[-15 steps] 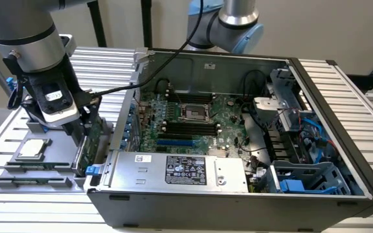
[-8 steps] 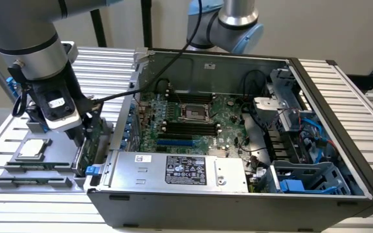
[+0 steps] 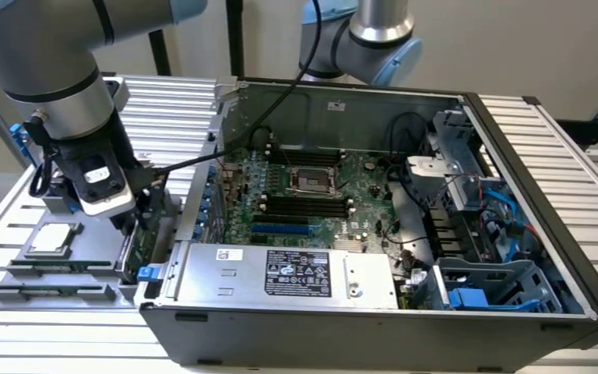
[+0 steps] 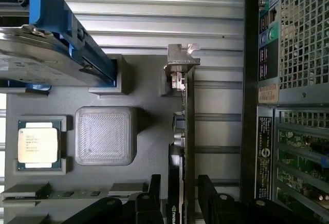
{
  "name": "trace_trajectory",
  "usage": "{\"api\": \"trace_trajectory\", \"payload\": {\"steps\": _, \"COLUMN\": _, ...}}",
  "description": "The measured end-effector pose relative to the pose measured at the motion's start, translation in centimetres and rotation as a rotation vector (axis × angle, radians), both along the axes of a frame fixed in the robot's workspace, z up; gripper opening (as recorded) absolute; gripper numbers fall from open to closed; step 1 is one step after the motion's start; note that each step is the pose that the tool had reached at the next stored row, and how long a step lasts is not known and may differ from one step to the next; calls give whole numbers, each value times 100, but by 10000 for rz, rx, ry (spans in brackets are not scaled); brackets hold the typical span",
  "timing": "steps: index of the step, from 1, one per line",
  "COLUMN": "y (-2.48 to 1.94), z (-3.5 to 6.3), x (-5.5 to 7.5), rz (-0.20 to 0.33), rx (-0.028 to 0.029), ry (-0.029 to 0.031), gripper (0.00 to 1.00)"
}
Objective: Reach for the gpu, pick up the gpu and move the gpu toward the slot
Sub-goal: 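Pick up the gpu and move the gpu toward the slot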
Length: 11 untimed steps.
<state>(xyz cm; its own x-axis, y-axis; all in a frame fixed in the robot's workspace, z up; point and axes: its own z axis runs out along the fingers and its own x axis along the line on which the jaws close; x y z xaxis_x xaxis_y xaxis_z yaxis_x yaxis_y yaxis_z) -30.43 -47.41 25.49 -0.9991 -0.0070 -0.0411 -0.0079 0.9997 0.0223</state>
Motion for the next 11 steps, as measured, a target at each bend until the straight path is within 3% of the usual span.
{"api": "trace_trajectory", "payload": {"steps": 7, "y": 55, "z": -76, "x": -14, "rz": 0, "rx": -306, "ry": -46, "gripper": 42}}
{"api": "trace_trajectory", "payload": {"steps": 11, "y": 66, "z": -85, "x": -27, "rz": -1, "rx": -353, "ry": -95, "gripper": 42}}
